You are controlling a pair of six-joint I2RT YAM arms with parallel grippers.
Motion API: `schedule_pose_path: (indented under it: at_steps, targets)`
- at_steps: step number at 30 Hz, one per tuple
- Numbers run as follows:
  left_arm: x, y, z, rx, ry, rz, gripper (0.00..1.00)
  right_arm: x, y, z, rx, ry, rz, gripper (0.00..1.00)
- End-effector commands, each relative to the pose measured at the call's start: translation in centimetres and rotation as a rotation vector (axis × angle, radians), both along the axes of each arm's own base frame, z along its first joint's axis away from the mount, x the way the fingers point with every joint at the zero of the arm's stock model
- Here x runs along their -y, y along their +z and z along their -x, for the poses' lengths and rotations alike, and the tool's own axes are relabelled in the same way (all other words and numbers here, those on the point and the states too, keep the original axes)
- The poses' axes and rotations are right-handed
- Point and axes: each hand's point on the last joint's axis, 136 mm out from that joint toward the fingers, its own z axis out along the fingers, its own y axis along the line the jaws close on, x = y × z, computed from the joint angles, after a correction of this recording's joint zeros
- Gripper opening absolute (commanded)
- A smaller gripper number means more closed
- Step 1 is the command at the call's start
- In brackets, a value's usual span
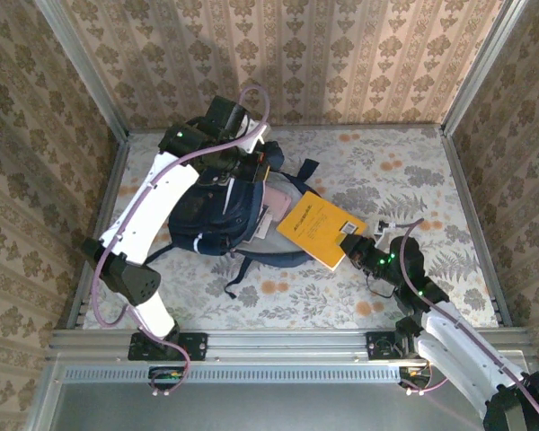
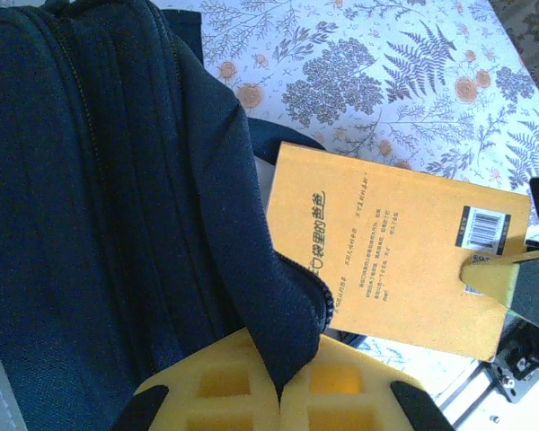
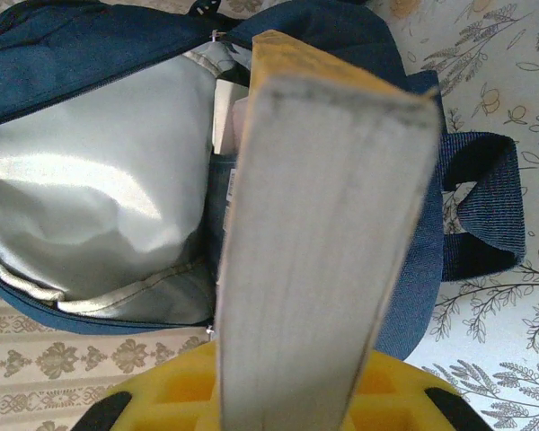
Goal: Pack the student bag
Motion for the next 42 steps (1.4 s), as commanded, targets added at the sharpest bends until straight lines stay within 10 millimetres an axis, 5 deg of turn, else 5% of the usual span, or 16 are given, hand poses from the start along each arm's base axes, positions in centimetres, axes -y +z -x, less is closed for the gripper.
schedule_pose_path:
  at_steps: [1,12,17,24,34,42]
  targets:
    - [0.5,2.8,0.2,0.060,-0.020,0.089,0.00,-1.3,5.2,-0.7,0.117,0.051,-0.087,0.00]
    - [0.9,2.4,0.6,0.062,-0.048,0.070,0.00,-5.6,12.6,-2.8,0.169,0.152,-0.263,0.00]
    - [0.9,2.4,0.6,0.060,-0.048,0.069,0.00,-7.1,13.8,-3.7,0.184,0.164,-0.271,0.00]
    - [0.8,4.0,0.6,0.100,-0.051,0.082,0.00,-10.0,11.2,-6.2,0.123,0.193,-0.223,0.00]
    - [0.3,5.7,1.3,0.139,-0.058,0.094,0.00,-9.9,4.2,-7.2,0.035,0.141,0.037,0.00]
    - [2.4,6.2,2.3,0.143,-0.127,0.099,0.00,-12.9,2.3,-9.0,-0.067,0.149,0.032,0.00]
